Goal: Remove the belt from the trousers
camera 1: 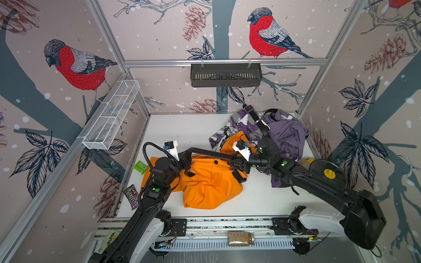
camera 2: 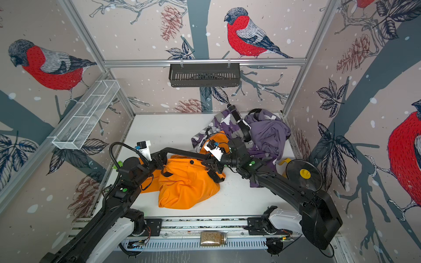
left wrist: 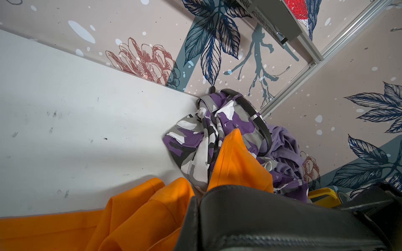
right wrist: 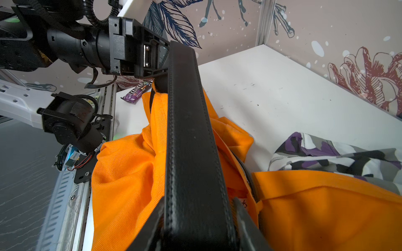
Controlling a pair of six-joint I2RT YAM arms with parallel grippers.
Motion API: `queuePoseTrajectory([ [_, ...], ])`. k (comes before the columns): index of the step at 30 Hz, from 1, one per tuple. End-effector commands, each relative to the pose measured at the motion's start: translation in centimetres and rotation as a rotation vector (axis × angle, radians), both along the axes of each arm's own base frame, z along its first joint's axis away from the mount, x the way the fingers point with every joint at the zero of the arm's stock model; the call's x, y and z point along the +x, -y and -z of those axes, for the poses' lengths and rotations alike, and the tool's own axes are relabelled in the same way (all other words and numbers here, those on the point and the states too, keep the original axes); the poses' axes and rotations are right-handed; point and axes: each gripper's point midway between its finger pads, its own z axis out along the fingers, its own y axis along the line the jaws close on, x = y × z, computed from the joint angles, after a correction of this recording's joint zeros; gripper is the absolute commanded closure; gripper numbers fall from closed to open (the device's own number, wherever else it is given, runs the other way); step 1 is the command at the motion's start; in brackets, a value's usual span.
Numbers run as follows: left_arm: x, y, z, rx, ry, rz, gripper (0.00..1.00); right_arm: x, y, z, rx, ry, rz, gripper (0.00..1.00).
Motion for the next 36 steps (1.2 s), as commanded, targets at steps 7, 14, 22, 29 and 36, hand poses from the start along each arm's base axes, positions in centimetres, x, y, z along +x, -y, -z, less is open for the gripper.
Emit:
queuePoseTrajectory([
  [7,2.0,-2.0,-4.0,0.353,0.055,-0.308,0.40,1.8,3.1,2.4,-0.246,-0.068,0.148,1.00],
  [14,-0.5,-1.6,-5.6,0.391,0.095,-0.268,0.03,2.4,2.8,2.3,-0.262,-0.061,0.143,1.00],
  [22,-2.7,3.4,-10.1,0.554,0.285,-0.080,0.01,2.7,3.0,1.5,-0.271,-0.043,0.147,1.00],
  [29,-4.7,8.6,-11.9,0.704,0.419,0.175,0.01,2.8,3.3,1.0,-0.276,-0.034,0.159,1.00],
  [36,-4.0,13.0,-12.7,0.832,0.560,0.287,0.01,2.6,3.5,0.9,-0.273,-0.033,0.161,1.00],
])
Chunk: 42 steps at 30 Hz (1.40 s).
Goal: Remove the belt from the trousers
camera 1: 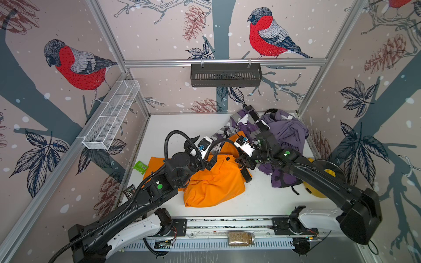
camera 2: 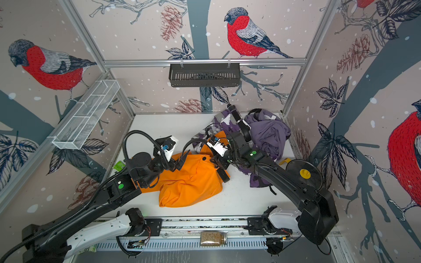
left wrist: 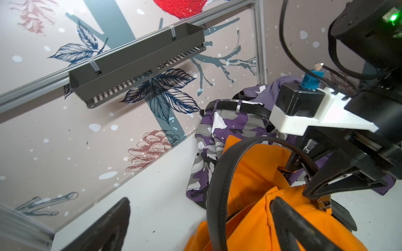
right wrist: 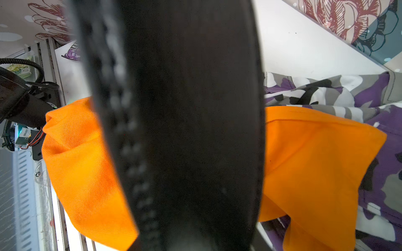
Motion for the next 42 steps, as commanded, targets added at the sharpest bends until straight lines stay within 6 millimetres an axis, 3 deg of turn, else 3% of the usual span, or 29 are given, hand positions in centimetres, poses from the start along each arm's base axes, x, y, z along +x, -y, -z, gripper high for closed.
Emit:
queuePoseTrajectory([
  [1,0.8,2.6,-1.7,0.107,0.109,0.082,0.01,0.5,0.2,-0.3,-0.008,0.038,0.013,1.00],
  [4,2.1,5.0,-1.7,0.183,0.132,0.121,0.01,0.3,0.4,-0.6,-0.001,0.047,0.015,1.00],
  [7,3.7,6.2,0.0,0.253,0.137,0.106,0.01,0.2,0.5,-0.8,0.003,0.053,0.017,1.00],
  [9,4.4,6.7,-0.1,0.248,0.161,0.091,0.03,0.1,0.6,-0.8,0.007,0.054,0.018,1.00],
  [12,5.2,7.1,2.2,0.286,0.147,0.073,0.13,0.1,0.6,-0.8,0.007,0.052,0.018,1.00],
  [14,5.9,6.6,2.8,0.283,0.130,0.027,0.33,0.1,0.7,-0.8,0.008,0.056,0.019,1.00],
  [15,5.9,6.4,2.6,0.260,0.134,0.010,0.48,0.1,0.7,-0.8,0.008,0.054,0.021,1.00],
  [17,6.0,5.6,1.2,0.179,0.155,-0.026,0.90,0.1,0.8,-0.4,0.003,0.046,0.030,1.00],
  [18,6.2,4.6,0.3,0.124,0.159,-0.059,1.00,0.2,1.0,0.0,-0.002,0.039,0.036,1.00],
  [20,7.2,1.7,-1.0,-0.005,0.129,-0.134,1.00,0.1,1.2,0.4,-0.001,0.028,0.048,1.00],
  [26,9.0,-10.5,-3.3,-0.460,0.072,-0.362,1.00,-0.1,1.6,1.9,-0.002,-0.015,0.066,1.00],
  [32,8.1,-14.8,-2.0,-0.608,0.051,-0.414,1.00,-0.5,1.3,3.6,-0.025,-0.061,0.054,1.00],
  [34,7.6,-15.0,-1.8,-0.589,0.057,-0.408,1.00,-0.5,1.4,3.8,-0.036,-0.063,0.061,1.00],
  [36,6.9,-12.6,-1.6,-0.504,0.039,-0.272,1.00,-0.3,1.4,3.3,-0.028,-0.053,0.062,1.00],
  [41,5.5,-8.0,4.6,-0.486,-0.200,-0.165,1.00,1.3,1.7,1.6,-0.032,-0.002,0.113,1.00],
  [42,4.7,-7.4,6.0,-0.487,-0.214,-0.171,1.00,2.0,1.9,2.3,-0.051,-0.017,0.133,1.00],
])
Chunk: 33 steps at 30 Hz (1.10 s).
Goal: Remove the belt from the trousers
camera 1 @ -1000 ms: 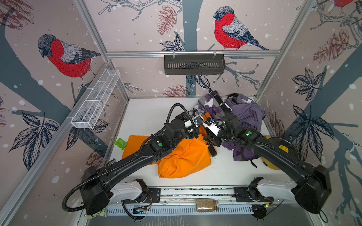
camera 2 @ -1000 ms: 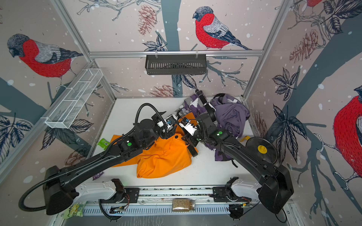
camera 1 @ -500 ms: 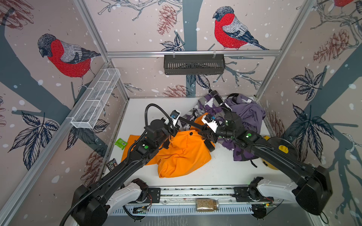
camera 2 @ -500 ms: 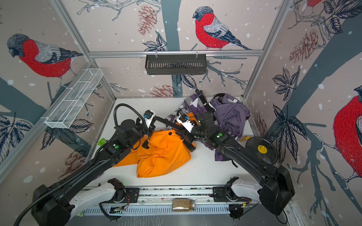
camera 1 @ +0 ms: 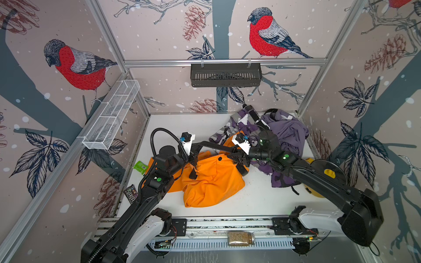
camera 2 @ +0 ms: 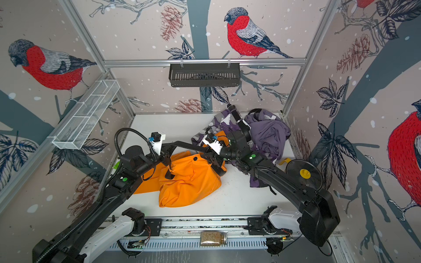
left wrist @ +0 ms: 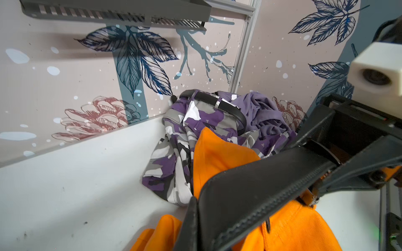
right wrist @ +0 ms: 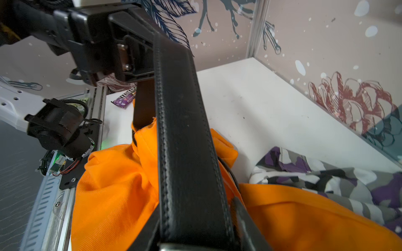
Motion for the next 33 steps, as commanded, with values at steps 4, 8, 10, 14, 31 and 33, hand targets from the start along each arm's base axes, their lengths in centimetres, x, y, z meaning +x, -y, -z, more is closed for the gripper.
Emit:
queuePoseTrajectory([
  [4,-0.4,-3.7,4.6,-0.095,-0.071,-0.366,1.00,3.2,4.8,7.4,-0.305,-0.207,0.266,1.00],
  [8,-1.9,-5.1,8.2,-0.086,-0.098,-0.449,1.00,3.9,4.3,8.6,-0.349,-0.230,0.251,1.00],
  [10,-2.3,-4.7,10.5,-0.059,-0.138,-0.435,1.00,4.0,3.5,8.1,-0.342,-0.216,0.225,1.00],
  [14,-1.9,-3.5,11.8,0.037,-0.214,-0.405,0.87,3.2,1.2,6.5,-0.364,-0.182,0.119,1.00],
  [31,-0.5,0.4,-2.0,0.364,0.154,-0.219,0.01,1.3,-0.6,1.2,-0.469,-0.129,0.047,1.00],
  [33,-0.4,1.7,-2.1,0.415,0.184,-0.172,0.01,1.1,-0.7,0.5,-0.461,-0.120,0.041,1.00],
])
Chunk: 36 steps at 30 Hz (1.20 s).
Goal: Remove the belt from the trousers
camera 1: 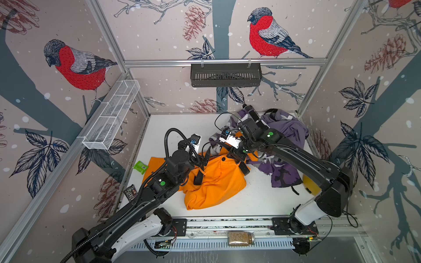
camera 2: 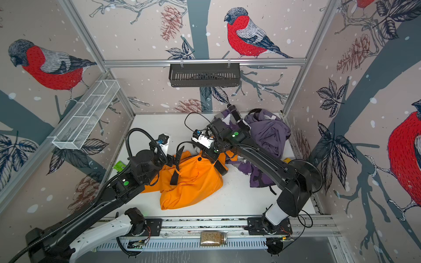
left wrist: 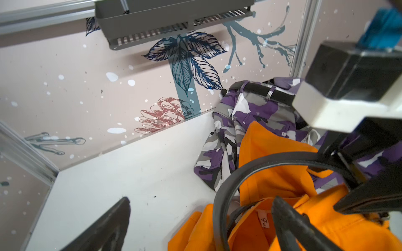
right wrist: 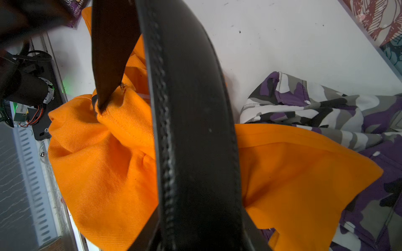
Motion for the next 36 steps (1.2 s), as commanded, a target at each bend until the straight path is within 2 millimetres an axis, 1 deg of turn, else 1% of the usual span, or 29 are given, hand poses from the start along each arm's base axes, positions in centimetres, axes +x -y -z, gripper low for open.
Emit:
queuePoseTrajectory([
  [1,-0.2,2.0,-0.2,0.151,0.051,0.107,0.01,0.1,0.4,-1.1,-0.011,0.041,-0.004,1.00],
  [4,0.4,3.4,-0.9,0.169,0.082,0.134,0.01,-0.3,0.1,-1.7,-0.001,0.046,-0.017,1.00],
  [8,1.5,4.8,-2.0,0.152,0.145,0.150,0.01,-0.9,-0.1,-1.5,0.001,0.037,-0.030,1.00],
  [9,1.7,5.3,-2.0,0.154,0.155,0.166,0.03,-1.0,0.0,-1.5,-0.001,0.035,-0.026,1.00],
  [10,1.9,5.8,-1.6,0.164,0.154,0.179,0.07,-0.9,0.0,-1.4,-0.004,0.034,-0.019,1.00],
  [11,2.2,6.2,-0.9,0.174,0.143,0.187,0.14,-0.9,0.1,-1.3,-0.006,0.034,-0.013,1.00],
  [12,2.3,6.6,0.2,0.190,0.118,0.200,0.27,-0.8,0.3,-1.3,-0.003,0.040,-0.002,1.00],
  [13,2.4,6.9,1.0,0.195,0.095,0.209,0.43,-0.7,0.4,-1.2,0.005,0.040,0.002,1.00],
  [14,2.3,7.0,2.0,0.190,0.059,0.217,0.67,-0.6,0.5,-1.2,0.014,0.041,0.007,1.00],
  [15,2.1,7.0,2.7,0.175,0.032,0.217,0.89,-0.6,0.7,-0.9,0.019,0.039,0.013,1.00],
  [16,2.0,6.9,3.1,0.160,0.019,0.214,1.00,-0.5,0.9,-0.6,0.023,0.038,0.019,1.00],
  [18,1.4,6.4,3.9,0.119,-0.003,0.209,1.00,-0.2,1.6,0.8,0.016,0.032,0.048,0.99],
  [19,1.1,6.0,4.1,0.097,-0.013,0.203,1.00,-0.1,1.9,1.5,0.018,0.028,0.059,0.95],
  [20,0.7,5.7,4.5,0.076,-0.028,0.197,1.00,-0.1,2.2,2.4,0.025,0.024,0.076,0.85],
  [21,0.3,5.3,5.1,0.045,-0.052,0.188,1.00,-0.1,2.4,3.0,0.042,0.031,0.085,0.71],
  [22,-0.2,5.1,5.6,0.020,-0.073,0.189,1.00,-0.5,2.4,3.7,0.056,0.032,0.083,0.62],
  [24,-1.1,4.7,6.8,-0.023,-0.109,0.178,1.00,-1.0,2.2,4.1,0.114,0.063,0.076,0.40],
  [26,-1.9,4.5,7.5,-0.047,-0.122,0.175,1.00,-1.5,2.0,4.0,0.164,0.103,0.067,0.30],
  [28,-2.4,4.5,7.9,-0.054,-0.125,0.178,1.00,-2.0,1.8,3.5,0.218,0.151,0.052,0.26],
  [29,-2.5,4.5,8.2,-0.049,-0.132,0.180,1.00,-2.3,1.5,3.7,0.237,0.163,0.033,0.25],
  [30,-2.5,4.4,8.4,-0.045,-0.138,0.177,1.00,-2.6,1.6,3.0,0.266,0.195,0.029,0.24],
  [36,-2.8,4.3,8.3,-0.072,-0.139,0.175,1.00,-3.1,0.7,2.0,0.293,0.225,0.008,0.19],
])
